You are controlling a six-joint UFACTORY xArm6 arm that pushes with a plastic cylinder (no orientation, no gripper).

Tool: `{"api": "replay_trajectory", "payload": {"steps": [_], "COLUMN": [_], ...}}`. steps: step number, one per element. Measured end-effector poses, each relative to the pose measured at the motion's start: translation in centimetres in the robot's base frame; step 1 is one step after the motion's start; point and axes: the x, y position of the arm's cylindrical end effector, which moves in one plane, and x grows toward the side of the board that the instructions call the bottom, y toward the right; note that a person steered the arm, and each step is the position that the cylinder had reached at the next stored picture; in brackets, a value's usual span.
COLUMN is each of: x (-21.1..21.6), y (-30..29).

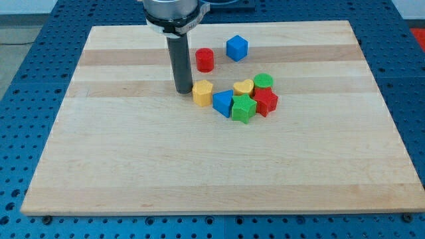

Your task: Move the yellow hexagon to the left of the yellow heart

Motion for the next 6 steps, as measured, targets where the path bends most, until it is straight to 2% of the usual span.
{"api": "replay_trajectory", "payload": {"steps": [6], "x": [0.0], "y": [2.3]}}
